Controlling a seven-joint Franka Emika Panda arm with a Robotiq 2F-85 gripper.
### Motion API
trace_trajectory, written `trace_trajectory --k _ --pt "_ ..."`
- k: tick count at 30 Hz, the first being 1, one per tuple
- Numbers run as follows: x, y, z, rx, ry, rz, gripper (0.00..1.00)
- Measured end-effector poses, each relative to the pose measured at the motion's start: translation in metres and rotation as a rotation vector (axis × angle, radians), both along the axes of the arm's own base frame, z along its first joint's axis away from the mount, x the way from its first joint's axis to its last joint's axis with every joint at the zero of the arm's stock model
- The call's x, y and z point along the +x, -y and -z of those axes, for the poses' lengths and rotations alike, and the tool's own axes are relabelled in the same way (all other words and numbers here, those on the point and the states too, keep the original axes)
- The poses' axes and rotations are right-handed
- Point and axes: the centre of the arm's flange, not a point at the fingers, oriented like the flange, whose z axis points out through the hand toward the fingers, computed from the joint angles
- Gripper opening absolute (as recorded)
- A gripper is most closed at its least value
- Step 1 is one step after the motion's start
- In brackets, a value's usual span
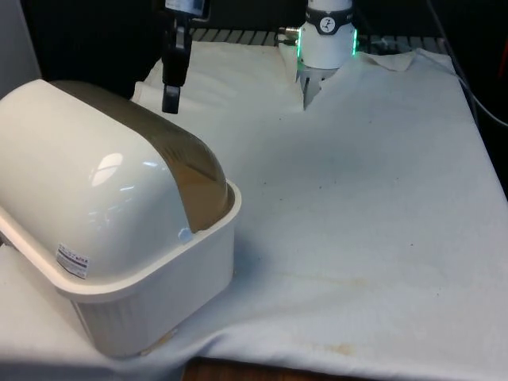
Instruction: Open the lid, then close it.
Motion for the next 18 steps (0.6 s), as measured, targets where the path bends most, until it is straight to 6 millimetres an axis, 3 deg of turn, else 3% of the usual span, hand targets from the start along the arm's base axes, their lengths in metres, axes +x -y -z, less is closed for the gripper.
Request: trace_trajectory --k 18 --pt "-0.042 -0.019 -0.017 0.075 -0.053 -0.013 0.0"
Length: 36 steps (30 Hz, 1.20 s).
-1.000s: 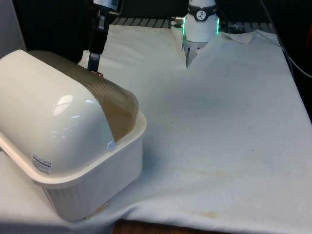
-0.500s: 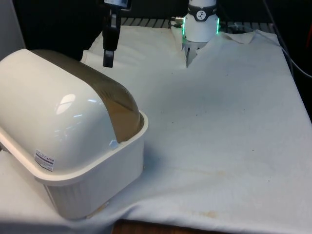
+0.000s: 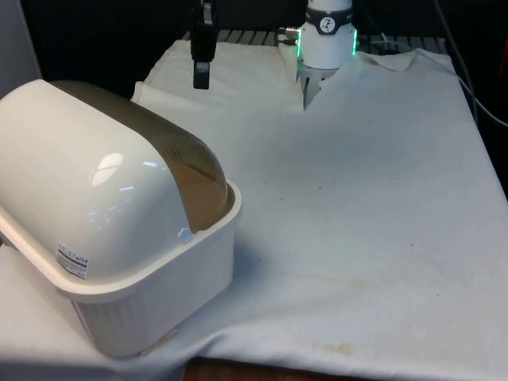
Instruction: Open the lid, then close it.
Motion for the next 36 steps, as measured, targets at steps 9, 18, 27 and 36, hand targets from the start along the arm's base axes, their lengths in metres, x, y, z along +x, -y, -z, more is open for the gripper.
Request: trace_trajectory --k 9,18,27,36 --pt "-0.026 -0.011 -0.009 0.038 -0.025 -0.01 0.0" --pt "-0.05 -0.021 -0.018 0.076 -0.06 -0.024 0.0" --pt "-0.069 -0.028 -0.023 0.107 -0.095 -0.034 0.0" --pt "-0.091 -0.034 -0.024 0.142 -0.144 -0.042 0.0"
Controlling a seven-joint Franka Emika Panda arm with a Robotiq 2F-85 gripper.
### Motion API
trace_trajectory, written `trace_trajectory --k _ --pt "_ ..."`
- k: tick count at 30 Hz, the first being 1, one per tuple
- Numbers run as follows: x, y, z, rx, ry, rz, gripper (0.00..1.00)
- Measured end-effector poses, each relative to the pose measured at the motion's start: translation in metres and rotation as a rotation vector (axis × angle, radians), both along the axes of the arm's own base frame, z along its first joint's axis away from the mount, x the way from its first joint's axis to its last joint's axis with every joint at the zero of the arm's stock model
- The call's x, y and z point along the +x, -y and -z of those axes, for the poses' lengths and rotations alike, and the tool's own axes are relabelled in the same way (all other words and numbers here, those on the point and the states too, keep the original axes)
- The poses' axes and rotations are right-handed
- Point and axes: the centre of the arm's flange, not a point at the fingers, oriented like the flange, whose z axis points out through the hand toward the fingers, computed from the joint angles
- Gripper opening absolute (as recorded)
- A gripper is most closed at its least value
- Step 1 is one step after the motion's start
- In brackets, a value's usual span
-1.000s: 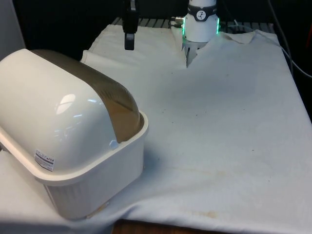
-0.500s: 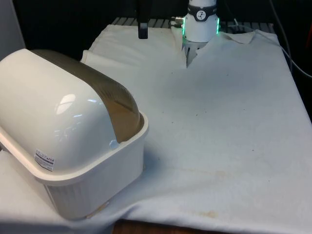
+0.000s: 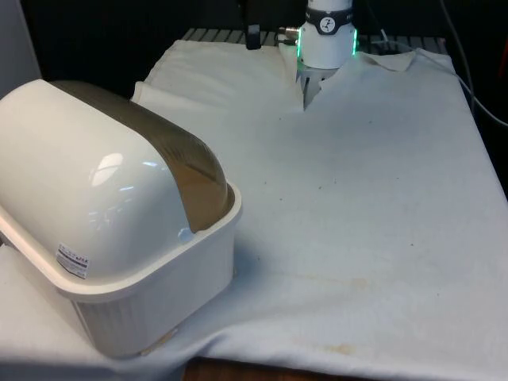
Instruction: Open the lid, then close it.
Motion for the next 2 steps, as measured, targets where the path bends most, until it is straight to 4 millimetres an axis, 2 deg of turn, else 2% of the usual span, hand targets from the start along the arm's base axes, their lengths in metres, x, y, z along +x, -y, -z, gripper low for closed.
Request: trace_trajectory --k 2 --pt "-0.0019 -0.0005 0.0 0.003 -0.005 -0.002 0.0"
